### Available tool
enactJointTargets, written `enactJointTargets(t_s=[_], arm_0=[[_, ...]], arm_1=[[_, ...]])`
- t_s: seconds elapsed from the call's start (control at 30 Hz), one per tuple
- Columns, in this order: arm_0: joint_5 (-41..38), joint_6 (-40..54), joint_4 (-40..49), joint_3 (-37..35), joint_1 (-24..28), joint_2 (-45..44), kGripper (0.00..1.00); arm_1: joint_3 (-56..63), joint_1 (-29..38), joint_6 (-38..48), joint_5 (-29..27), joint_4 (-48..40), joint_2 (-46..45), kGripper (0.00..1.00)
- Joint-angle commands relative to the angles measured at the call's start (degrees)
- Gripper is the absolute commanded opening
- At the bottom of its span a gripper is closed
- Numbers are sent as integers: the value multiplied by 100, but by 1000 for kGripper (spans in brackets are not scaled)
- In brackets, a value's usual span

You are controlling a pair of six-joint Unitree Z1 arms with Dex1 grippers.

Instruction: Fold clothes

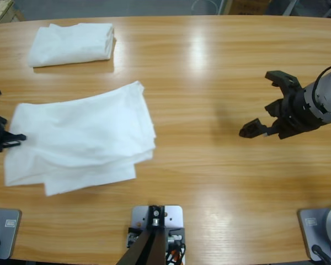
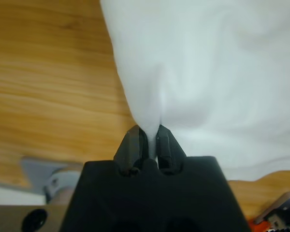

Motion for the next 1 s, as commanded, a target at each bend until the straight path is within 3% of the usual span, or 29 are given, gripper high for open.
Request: enactJointTargets(t_s=[0.03, 0.2, 0.4, 0.57, 0.8, 1.0], arm_0=[[295, 238, 1429, -865, 30, -454, 0], [454, 394, 1753, -1069, 201, -514, 0], [629, 681, 2563, -2180, 166, -155, 0], [619, 681, 2945, -3199, -223, 412, 0], [480, 737, 2932, -3045, -342, 859, 0], [237, 788, 2945, -3982, -929, 1734, 0]], arm_1=[[260, -28, 80, 116, -264, 328, 1000], [264, -28, 80, 125, -323, 379, 1000], [294, -28, 80, 131, -403, 458, 1000], [278, -27, 78, 134, -404, 505, 1000], [306, -28, 71, 178, -448, 563, 1000], [374, -27, 77, 204, -573, 632, 1000]])
